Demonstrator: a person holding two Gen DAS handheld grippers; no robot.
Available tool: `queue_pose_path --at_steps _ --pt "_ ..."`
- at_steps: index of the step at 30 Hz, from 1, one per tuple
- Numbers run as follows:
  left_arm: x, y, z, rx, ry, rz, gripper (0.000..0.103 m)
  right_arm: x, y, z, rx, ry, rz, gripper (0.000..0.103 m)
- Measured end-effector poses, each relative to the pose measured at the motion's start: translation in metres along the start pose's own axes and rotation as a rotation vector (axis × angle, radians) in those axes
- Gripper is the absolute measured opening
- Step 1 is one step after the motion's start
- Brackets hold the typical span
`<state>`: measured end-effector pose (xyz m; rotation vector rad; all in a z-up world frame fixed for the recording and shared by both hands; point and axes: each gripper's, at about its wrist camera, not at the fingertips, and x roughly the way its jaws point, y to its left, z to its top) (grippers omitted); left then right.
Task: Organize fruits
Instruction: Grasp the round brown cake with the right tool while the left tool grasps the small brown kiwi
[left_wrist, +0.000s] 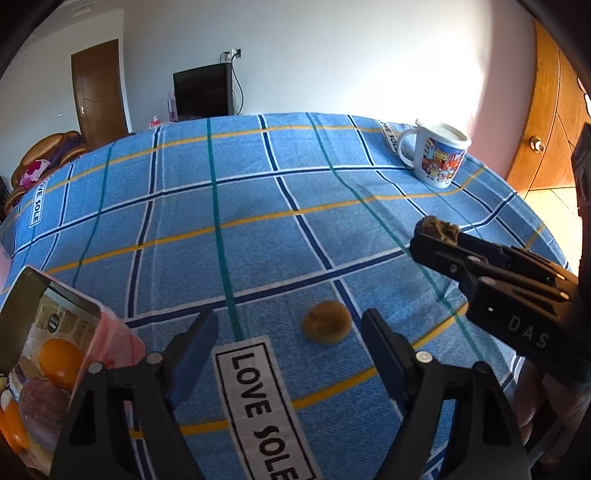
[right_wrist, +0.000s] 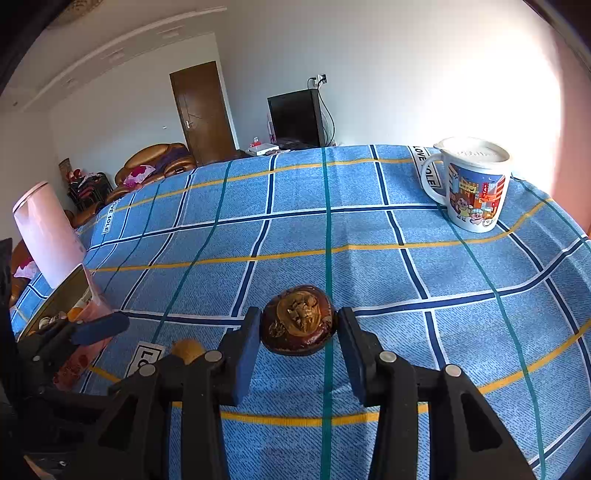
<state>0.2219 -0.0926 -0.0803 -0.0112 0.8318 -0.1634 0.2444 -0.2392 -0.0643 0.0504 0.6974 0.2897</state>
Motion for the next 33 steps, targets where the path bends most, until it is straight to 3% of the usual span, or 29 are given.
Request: queue_pose_path --at_steps 1,4,6,7,12,14,20,33 --pt "0.002 -0.001 0.001 -0.002 0.005 -0.017 0.071 0.000 0.000 0.000 0.002 0.000 -0.002 0.044" --pt "0.006 -0.007 0.003 0.018 0.017 -0.021 0.071 0.000 0.000 0.000 0.002 -0.002 0.003 0.044" --pt "0.013 -0.010 0.005 0.025 0.046 -0.043 0.063 0.000 -0.002 -0.001 0.010 0.001 0.005 0.044" --pt "0.016 -0.011 0.006 0.026 0.063 -0.055 0.052 0.000 -0.003 -0.001 0.014 0.003 0.008 0.044" --pt "0.016 -0.014 0.006 0.046 0.070 -0.054 0.047 0.003 -0.003 0.000 0.014 0.016 0.007 0.044" --pt "0.015 -0.014 0.006 0.047 0.068 -0.064 0.031 0.004 -0.002 0.000 0.010 0.020 0.011 0.044" --pt "0.009 -0.010 0.007 0.030 0.034 -0.081 0.031 -0.001 -0.002 0.000 0.010 -0.008 0.023 0.044" --pt "-0.014 -0.007 0.007 0.023 -0.100 -0.041 0.031 -0.011 -0.001 -0.002 0.003 -0.058 0.049 0.044"
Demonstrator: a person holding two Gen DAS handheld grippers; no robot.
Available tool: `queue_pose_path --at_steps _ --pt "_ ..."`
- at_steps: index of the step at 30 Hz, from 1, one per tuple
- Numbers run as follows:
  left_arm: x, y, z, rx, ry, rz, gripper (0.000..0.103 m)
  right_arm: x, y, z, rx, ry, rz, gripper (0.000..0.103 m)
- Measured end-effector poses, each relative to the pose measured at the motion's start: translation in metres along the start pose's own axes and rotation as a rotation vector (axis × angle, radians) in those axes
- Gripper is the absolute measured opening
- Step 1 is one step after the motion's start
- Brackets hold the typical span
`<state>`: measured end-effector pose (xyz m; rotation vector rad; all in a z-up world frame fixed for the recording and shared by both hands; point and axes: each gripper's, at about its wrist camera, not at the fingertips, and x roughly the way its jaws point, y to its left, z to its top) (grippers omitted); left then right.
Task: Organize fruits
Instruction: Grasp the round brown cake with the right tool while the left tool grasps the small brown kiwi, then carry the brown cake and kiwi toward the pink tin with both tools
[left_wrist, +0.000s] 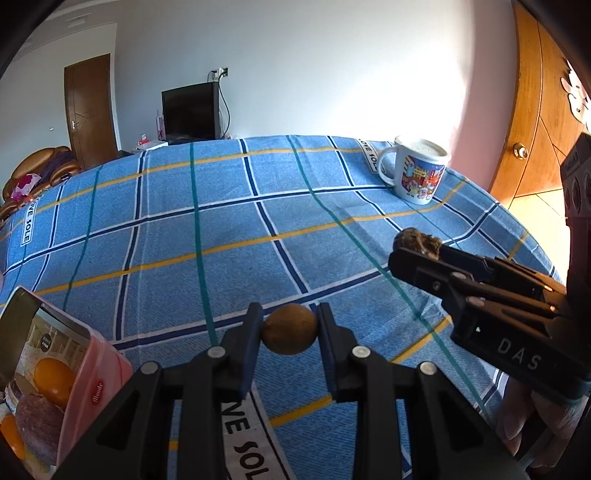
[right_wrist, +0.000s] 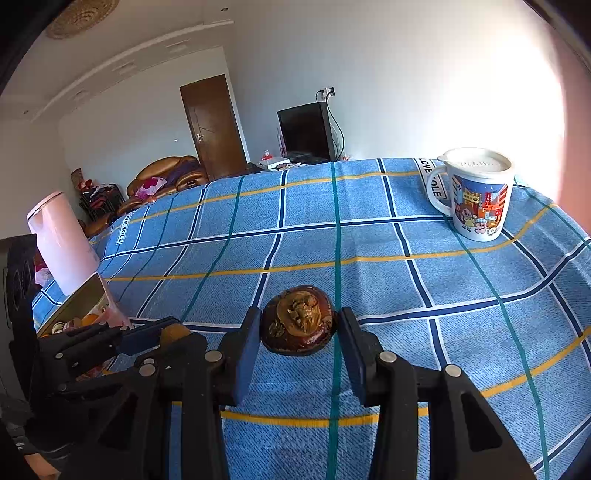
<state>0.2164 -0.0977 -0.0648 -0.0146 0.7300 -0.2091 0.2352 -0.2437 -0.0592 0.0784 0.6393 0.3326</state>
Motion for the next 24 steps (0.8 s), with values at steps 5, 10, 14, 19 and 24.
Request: queue_pose_path --at_steps 5,10,14,19,24 --pt "-0.006 0.002 -0.001 -0.008 -0.034 0.003 0.031 -0.005 0.001 0.000 -0.004 -0.027 0.011 0.044" --pt "-0.012 0.003 -0.002 -0.015 -0.063 0.007 0.031 -0.010 0.005 -0.001 -0.025 -0.061 0.007 0.044" --pt "-0.017 0.003 -0.003 -0.013 -0.094 0.017 0.031 -0.014 0.007 -0.002 -0.034 -0.079 0.002 0.044" --pt "-0.022 0.001 -0.004 -0.005 -0.125 0.029 0.031 -0.019 0.008 -0.002 -0.041 -0.106 0.004 0.044" --pt "-0.027 0.001 -0.005 -0.007 -0.151 0.034 0.031 -0.022 0.010 -0.003 -0.052 -0.123 0.003 0.044"
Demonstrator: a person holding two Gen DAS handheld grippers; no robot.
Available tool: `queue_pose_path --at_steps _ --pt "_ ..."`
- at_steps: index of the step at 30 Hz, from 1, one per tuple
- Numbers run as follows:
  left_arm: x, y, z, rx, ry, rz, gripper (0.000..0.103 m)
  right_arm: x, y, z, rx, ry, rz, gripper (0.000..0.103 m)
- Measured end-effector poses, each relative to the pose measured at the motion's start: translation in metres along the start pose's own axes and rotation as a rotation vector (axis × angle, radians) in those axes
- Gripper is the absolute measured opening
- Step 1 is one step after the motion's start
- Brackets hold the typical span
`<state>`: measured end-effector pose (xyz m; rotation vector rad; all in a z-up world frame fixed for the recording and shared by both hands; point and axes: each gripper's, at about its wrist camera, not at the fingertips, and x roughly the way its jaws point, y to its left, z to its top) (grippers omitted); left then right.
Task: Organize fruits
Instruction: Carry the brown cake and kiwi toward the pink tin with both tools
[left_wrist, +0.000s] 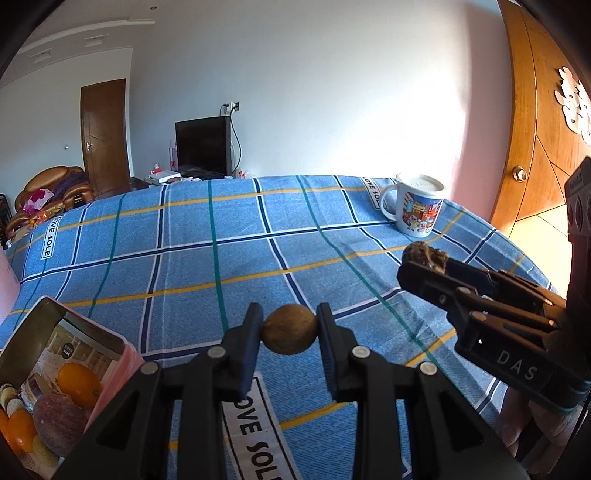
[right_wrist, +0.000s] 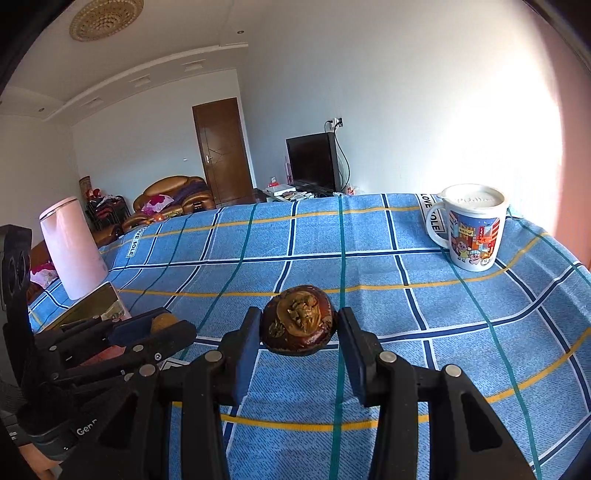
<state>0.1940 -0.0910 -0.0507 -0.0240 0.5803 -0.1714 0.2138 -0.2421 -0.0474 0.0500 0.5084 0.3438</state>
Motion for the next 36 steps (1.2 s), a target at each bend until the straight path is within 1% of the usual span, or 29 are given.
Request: queue_pose_path --at_steps 8,16,27,36 --pt "-0.012 0.001 -0.001 -0.002 -0.056 0.009 0.031 -0.008 0.003 -0.001 -0.013 -0.038 -0.005 0.044" --pt "-0.019 0.000 -0.002 -0.002 -0.096 0.018 0.031 -0.015 0.008 -0.001 -0.035 -0.075 -0.017 0.044" --pt "-0.032 -0.003 -0.005 0.024 -0.160 0.045 0.031 -0.027 0.016 -0.003 -0.064 -0.136 -0.042 0.044" --pt "-0.039 -0.004 -0.008 0.029 -0.194 0.061 0.031 -0.037 0.021 -0.006 -0.085 -0.184 -0.055 0.044"
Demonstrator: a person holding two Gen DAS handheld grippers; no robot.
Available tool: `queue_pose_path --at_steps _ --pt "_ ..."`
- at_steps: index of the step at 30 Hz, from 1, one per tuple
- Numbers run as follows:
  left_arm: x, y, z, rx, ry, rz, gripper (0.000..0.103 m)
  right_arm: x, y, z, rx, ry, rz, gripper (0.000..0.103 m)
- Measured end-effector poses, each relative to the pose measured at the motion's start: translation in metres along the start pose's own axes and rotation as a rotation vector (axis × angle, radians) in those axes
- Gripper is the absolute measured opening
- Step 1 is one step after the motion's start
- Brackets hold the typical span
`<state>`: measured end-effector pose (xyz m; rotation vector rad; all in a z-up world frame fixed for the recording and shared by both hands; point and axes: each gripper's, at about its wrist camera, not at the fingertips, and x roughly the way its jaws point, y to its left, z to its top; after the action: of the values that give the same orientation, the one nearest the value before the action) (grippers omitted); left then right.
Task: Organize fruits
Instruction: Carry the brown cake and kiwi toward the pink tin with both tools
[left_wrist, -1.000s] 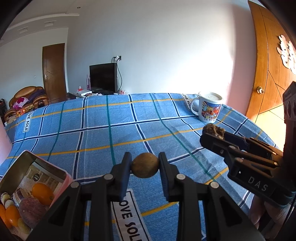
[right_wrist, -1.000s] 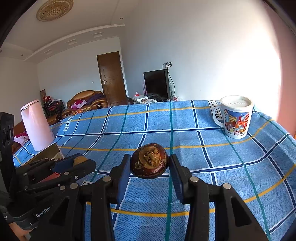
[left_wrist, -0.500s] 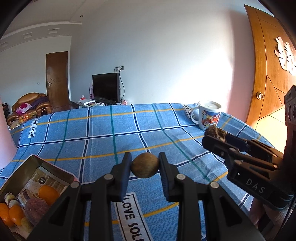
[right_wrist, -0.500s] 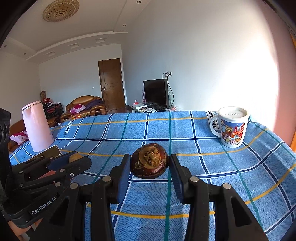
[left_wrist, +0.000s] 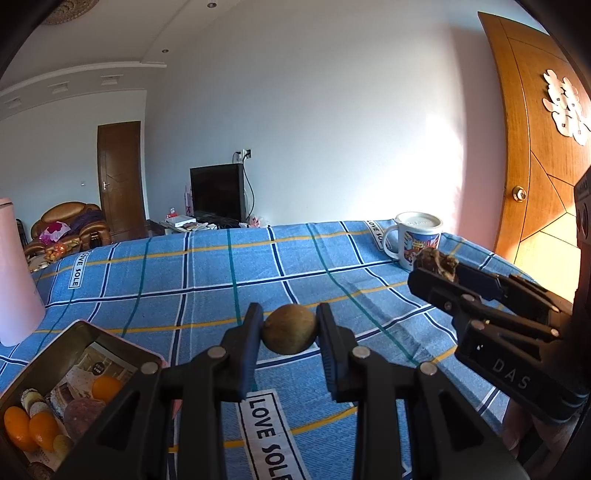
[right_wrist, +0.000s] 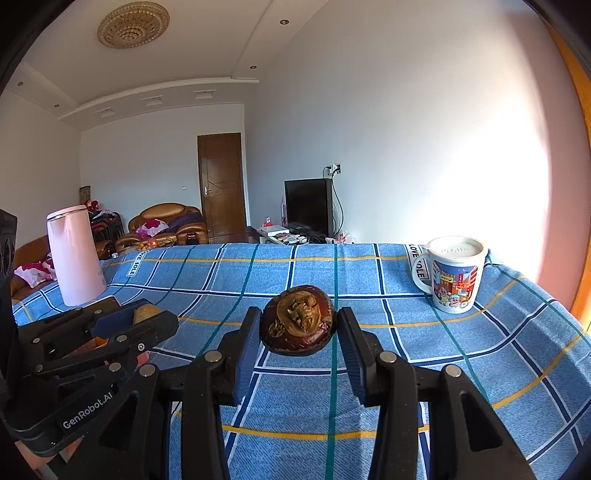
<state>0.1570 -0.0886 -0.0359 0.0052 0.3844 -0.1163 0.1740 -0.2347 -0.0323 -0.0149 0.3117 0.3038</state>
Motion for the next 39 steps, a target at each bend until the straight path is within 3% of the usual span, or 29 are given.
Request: queue_pose_path --at_steps 20,39 --pt "-0.021 0.017 -0.007 -0.010 -0.016 0.010 0.031 -0.010 0.013 -0.004 0.005 0.020 0.020 0.044" --pt "-0.062 0.069 -0.021 -0.070 -0.014 0.090 0.031 -0.008 0.071 -0.007 -0.026 0.048 0.159 0.044"
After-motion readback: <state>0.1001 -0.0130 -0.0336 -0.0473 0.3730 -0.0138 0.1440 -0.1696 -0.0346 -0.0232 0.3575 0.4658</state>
